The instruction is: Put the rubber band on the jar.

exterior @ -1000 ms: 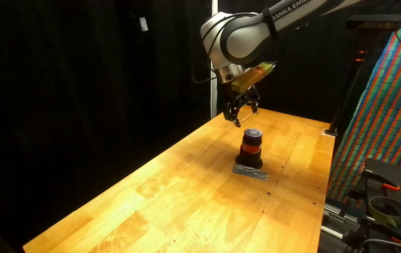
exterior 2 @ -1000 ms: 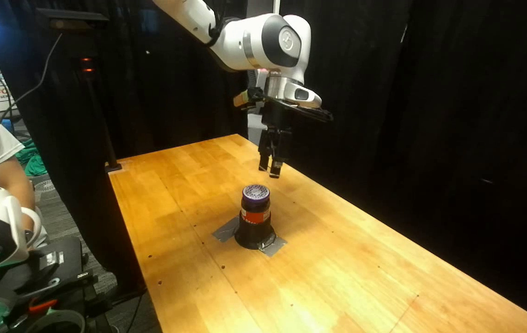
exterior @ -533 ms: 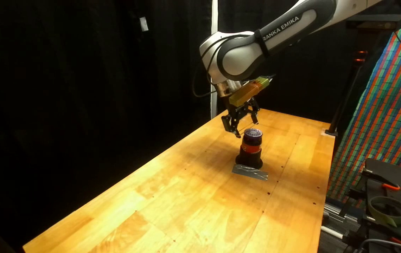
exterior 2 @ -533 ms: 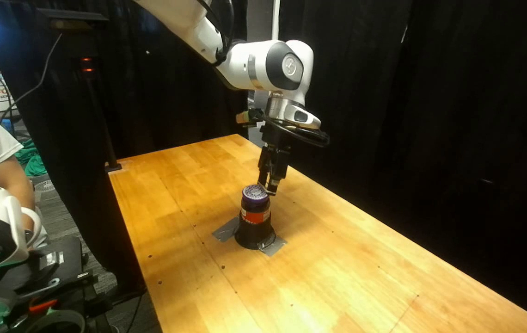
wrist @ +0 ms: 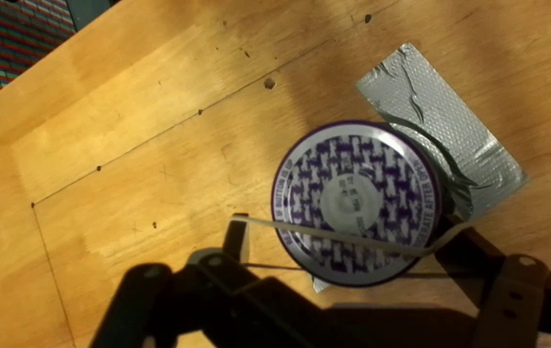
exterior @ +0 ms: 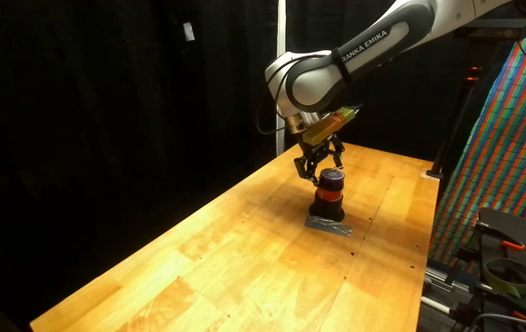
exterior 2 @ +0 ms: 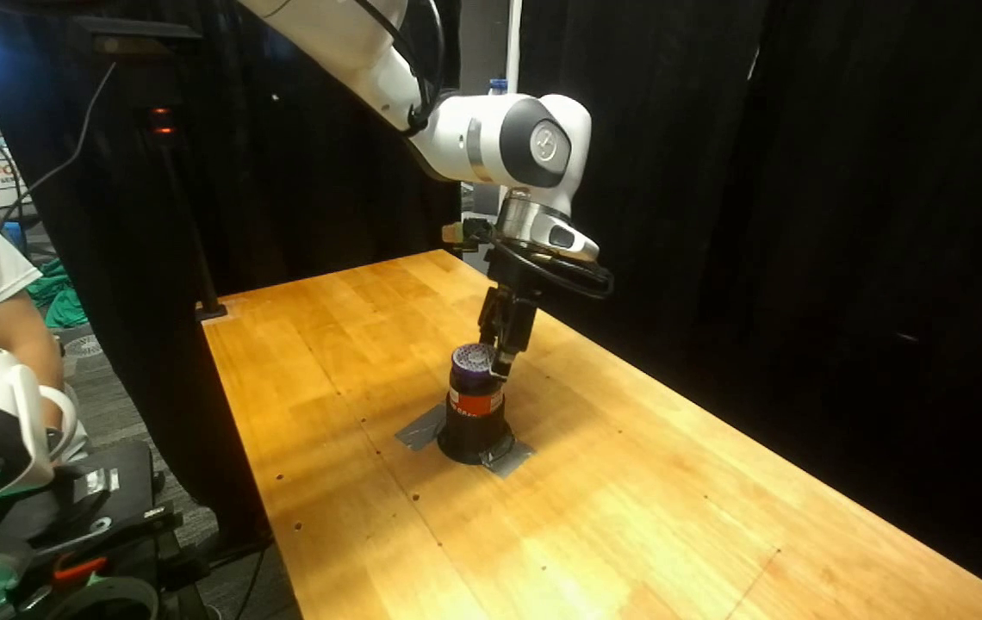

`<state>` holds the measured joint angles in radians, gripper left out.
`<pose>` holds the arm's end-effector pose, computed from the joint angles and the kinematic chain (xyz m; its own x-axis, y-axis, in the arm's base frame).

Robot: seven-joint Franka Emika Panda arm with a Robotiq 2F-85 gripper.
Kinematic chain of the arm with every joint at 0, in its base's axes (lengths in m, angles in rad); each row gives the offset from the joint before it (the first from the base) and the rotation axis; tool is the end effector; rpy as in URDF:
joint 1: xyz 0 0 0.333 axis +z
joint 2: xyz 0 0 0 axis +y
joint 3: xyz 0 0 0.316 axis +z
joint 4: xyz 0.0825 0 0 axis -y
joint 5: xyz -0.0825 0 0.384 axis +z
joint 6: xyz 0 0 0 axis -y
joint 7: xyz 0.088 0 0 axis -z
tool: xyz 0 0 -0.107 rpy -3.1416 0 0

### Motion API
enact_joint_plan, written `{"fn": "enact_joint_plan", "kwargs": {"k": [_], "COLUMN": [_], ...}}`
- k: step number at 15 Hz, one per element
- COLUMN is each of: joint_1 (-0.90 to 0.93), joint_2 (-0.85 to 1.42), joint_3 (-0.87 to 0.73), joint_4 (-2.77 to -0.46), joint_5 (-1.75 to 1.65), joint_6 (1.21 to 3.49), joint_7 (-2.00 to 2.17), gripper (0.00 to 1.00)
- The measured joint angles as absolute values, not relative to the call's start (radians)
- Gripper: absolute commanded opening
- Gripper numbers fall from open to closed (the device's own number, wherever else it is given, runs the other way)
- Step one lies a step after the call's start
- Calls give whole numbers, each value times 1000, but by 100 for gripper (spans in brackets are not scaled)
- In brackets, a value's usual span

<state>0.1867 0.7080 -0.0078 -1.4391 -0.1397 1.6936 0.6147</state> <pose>0.6594 0.1066 0.2454 0.8654 -0.4097 -0.2886 -0.3017 -0.8857 0.3528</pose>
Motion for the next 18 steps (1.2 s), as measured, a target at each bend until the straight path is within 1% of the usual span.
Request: {"fn": "enact_joint_plan", "kwargs": {"k": [10, 18], "joint_1": [163, 166], "joint_2": [653, 561], "joint_3": [-8, -7], "joint_4": [-1491, -1637], "joint_5": [-63, -55], "joint_6": [1671, 1765], "joint_7": [547, 547], "gripper": [100, 100]}}
